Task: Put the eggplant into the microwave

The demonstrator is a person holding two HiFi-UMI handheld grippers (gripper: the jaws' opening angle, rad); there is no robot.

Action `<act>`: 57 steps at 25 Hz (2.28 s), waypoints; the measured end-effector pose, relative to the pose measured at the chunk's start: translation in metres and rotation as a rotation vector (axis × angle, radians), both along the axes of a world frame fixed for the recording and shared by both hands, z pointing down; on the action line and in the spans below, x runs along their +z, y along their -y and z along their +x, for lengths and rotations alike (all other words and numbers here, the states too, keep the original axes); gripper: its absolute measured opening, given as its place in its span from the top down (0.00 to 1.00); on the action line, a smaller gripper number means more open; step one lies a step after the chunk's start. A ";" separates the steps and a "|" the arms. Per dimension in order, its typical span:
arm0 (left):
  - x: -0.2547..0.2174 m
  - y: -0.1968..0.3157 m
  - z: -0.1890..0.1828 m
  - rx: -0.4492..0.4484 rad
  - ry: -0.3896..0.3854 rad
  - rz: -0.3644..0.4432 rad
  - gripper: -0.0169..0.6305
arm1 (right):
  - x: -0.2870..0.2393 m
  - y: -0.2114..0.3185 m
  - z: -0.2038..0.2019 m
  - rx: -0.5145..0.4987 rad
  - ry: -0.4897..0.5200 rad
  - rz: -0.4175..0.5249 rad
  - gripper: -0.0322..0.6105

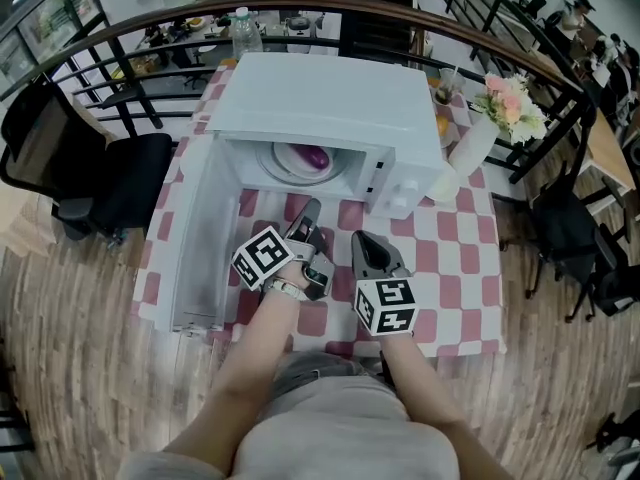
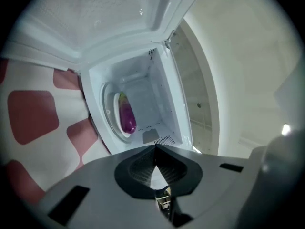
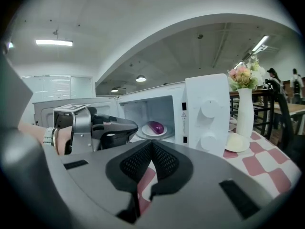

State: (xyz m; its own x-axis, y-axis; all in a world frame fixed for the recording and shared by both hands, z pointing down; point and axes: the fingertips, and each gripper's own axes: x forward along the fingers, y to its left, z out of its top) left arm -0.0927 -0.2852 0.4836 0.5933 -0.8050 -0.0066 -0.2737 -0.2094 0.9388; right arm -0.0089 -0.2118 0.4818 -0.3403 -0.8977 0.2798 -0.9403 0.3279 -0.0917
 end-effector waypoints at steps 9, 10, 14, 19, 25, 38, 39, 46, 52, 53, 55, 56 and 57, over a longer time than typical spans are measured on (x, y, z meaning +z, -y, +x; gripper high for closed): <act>-0.024 -0.031 0.006 0.066 0.438 0.312 0.97 | -0.009 0.001 -0.018 -0.035 0.017 0.039 0.91; -0.026 -0.034 0.007 0.066 0.469 0.336 0.97 | -0.009 0.000 -0.019 -0.038 0.015 0.042 0.91; -0.030 -0.040 0.006 0.065 0.553 0.412 0.97 | -0.010 0.000 -0.019 -0.041 0.010 0.053 0.91; -0.035 -0.047 0.014 0.102 0.659 0.523 0.97 | -0.013 0.001 -0.018 -0.041 0.003 0.082 0.91; -0.031 -0.057 0.024 0.142 0.822 0.620 0.97 | -0.014 -0.005 -0.017 -0.044 -0.001 0.095 0.91; -0.046 -0.065 0.033 0.148 0.857 0.736 0.97 | -0.028 -0.010 -0.020 -0.058 0.029 0.170 0.91; -0.046 -0.066 0.034 0.148 0.857 0.740 0.97 | -0.028 -0.011 -0.019 -0.055 0.026 0.170 0.91; -0.048 -0.065 0.036 0.150 0.836 0.734 0.97 | -0.027 -0.010 -0.014 -0.038 0.015 0.172 0.91; -0.048 -0.066 0.039 0.157 0.843 0.747 0.97 | -0.028 -0.010 -0.013 -0.033 0.013 0.180 0.91; -0.047 -0.065 0.039 0.158 0.845 0.747 0.97 | -0.028 -0.009 -0.012 -0.032 0.012 0.179 0.91; -0.047 -0.065 0.039 0.160 0.848 0.746 0.97 | -0.027 -0.009 -0.012 -0.030 0.011 0.178 0.91; -0.047 -0.065 0.039 0.160 0.850 0.748 0.97 | -0.027 -0.009 -0.012 -0.029 0.011 0.178 0.91; -0.048 -0.065 0.040 0.161 0.853 0.750 0.97 | -0.027 -0.009 -0.012 -0.028 0.010 0.178 0.91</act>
State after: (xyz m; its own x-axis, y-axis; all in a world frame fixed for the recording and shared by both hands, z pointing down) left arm -0.0527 -0.2205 0.4357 0.7309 -0.6824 0.0010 -0.6801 -0.7283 0.0842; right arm -0.0208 -0.2031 0.4544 -0.3682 -0.9228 0.1133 -0.9297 0.3661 -0.0392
